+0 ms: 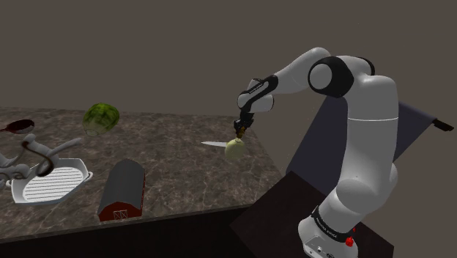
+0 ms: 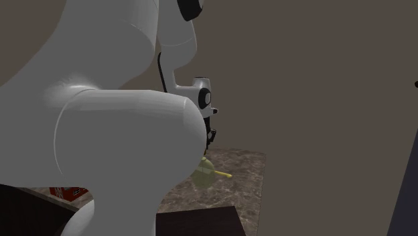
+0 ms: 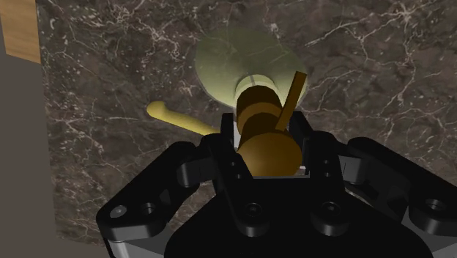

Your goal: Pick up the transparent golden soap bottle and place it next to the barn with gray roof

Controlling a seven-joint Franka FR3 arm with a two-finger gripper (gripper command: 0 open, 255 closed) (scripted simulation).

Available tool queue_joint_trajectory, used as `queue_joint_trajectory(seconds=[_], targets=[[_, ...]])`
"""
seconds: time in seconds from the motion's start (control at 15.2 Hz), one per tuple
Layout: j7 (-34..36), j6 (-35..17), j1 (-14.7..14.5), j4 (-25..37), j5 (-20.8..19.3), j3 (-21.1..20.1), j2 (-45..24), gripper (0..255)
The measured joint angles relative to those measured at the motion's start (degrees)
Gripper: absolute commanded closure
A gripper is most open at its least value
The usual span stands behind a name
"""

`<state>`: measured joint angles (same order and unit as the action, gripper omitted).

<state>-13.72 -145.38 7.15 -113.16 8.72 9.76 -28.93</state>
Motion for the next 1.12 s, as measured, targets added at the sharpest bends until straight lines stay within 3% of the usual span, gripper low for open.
queue_joint_trajectory(seconds=[0.59, 1.12], targets=[[0.1, 0.3, 0.0, -0.1, -0.1, 0.1, 0.3, 255], [0.7, 4.5, -0.5, 0.1, -1.2, 0.9, 4.4, 255]])
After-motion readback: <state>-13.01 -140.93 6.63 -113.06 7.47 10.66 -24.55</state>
